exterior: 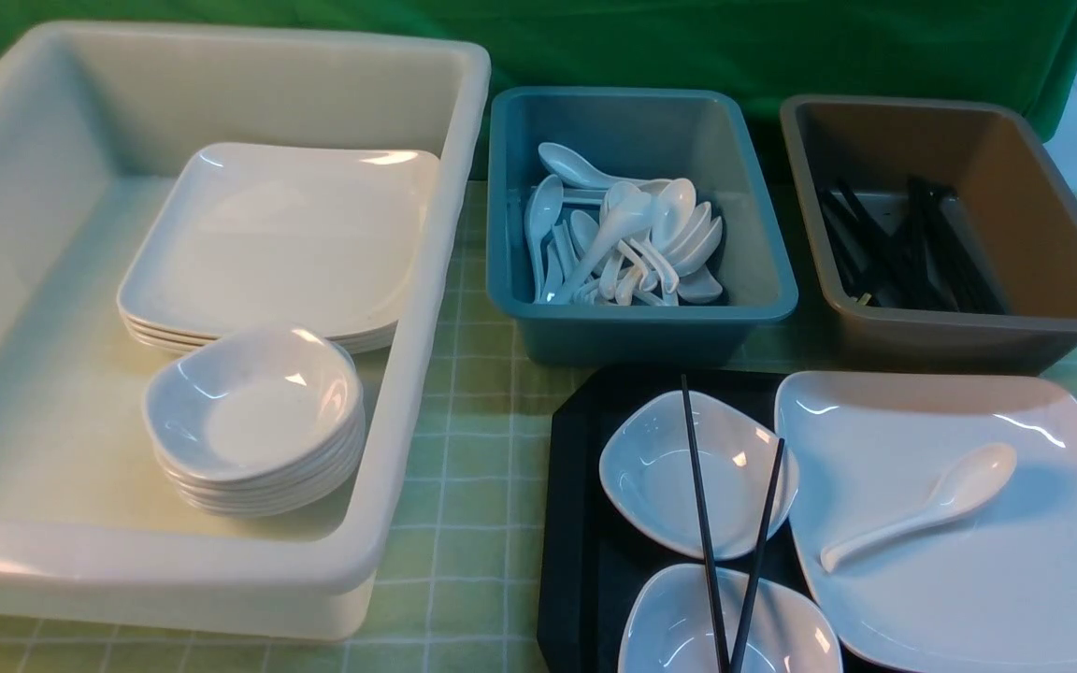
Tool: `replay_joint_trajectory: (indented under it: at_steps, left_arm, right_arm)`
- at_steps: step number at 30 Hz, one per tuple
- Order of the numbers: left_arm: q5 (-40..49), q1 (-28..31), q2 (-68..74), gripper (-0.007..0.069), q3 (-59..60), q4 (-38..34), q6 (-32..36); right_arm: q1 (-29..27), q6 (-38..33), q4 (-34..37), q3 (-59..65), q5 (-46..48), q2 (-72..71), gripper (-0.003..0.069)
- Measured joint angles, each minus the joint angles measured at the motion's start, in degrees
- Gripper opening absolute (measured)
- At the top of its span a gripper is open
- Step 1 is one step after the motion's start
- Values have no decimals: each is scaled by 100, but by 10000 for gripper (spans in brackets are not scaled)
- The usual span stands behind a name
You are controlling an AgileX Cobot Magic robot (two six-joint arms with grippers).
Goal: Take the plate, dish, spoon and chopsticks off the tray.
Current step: Use the right arm to grab a soup spoon from the plate
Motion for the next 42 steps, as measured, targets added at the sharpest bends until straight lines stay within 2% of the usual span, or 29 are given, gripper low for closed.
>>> replay_joint_trajectory:
  at_steps: [2,5,6,7,9,12,14,15,17,18,19,21,22,23,24,25,26,27,28,30,31,32,35,37,39,40,42]
  left_arm:
    - [-389,0,0,75,0,-457,-262]
    - [-670,0,0,77,0,-612,-332]
    - [-1043,0,0,78,0,-663,-462]
    - [-1149,0,0,78,0,-664,-529]
    - [-1807,0,0,78,0,-688,-1012]
    - [-2769,0,0,70,-52,-528,-1817]
    - [-2645,0,-5,42,-440,-254,-2189]
    - [-2361,0,-8,12,-849,40,-2347]
    - [-1896,0,45,-2,-1262,411,-2529]
    - [-1039,0,249,-14,-2096,943,-2755]
    - [-628,0,401,-15,-2474,1204,-2814]
    - [528,0,918,-17,-3394,1466,-2700]
    - [657,0,978,-17,-3484,1466,-2658]
    - [1592,0,1462,-17,-4106,1490,-2256]
    - [2423,0,2006,-18,-4611,1410,-1825]
    - [2699,0,2089,-18,-4771,1394,-1685]
    - [3788,0,2744,-18,-5338,1183,-1155]
    - [4167,0,2991,-18,-5514,1079,-1029]
    - [4937,0,3628,-18,-5833,755,-507]
    - [5678,0,4212,-18,-6040,383,94]
    - [5739,0,4348,-18,-6053,346,149]
    - [6122,0,4843,-18,-6101,87,506]
    - [6410,-22,5495,-18,-6114,-173,894]
    - [6455,-202,5820,-19,-6114,-192,1034]
    - [6455,-489,5968,-20,-6118,-192,1078]
    - [6444,-831,6082,-20,-6118,-187,1071]
    - [6364,-1429,6181,-20,-6118,-193,975]
  right_arm:
    - [0,21,30,0,-109,0,242]
    - [0,309,331,0,-440,0,242]
    - [0,962,837,0,-921,0,242]
    - [0,1173,904,0,-1062,0,242]
    - [6,2345,1470,0,-1843,0,242]
    - [6,3100,1703,0,-2647,0,242]
    - [6,3114,1736,0,-2961,0,242]
    - [6,3184,1751,0,-3180,0,242]
    - [6,3344,1751,0,-3384,0,242]
    - [23,3630,1663,-37,-3606,16,235]
    - [57,3708,1482,-171,-3507,77,222]
    - [221,3893,669,-703,-3008,319,146]
    - [246,3945,454,-781,-2930,356,135]
    - [498,4104,-227,-1474,-2260,752,66]
    - [740,4111,-620,-2038,-1683,1137,27]
    - [784,4069,-707,-2131,-1571,1207,24]
    - [1185,3749,-919,-2882,-661,1810,6]
    - [1410,3494,-989,-3251,-145,2131,0]
    - [1843,3106,-1059,-3785,692,2721,-3]
    - [2413,2622,-1118,-4569,2148,3516,-6]
    - [2477,2584,-1127,-4639,2288,3605,-6]
    - [2958,2296,-1149,-5107,3320,4303,-6]
    - [3583,1793,-1137,-5598,4518,5310,-6]
    - [3805,1454,-1058,-5827,5081,5996,-6]
    - [3802,1139,-953,-5921,5307,6465,-8]
    - [3699,825,-866,-5971,5406,6844,-8]
    - [3276,435,-711,-6031,5471,7226,-9]
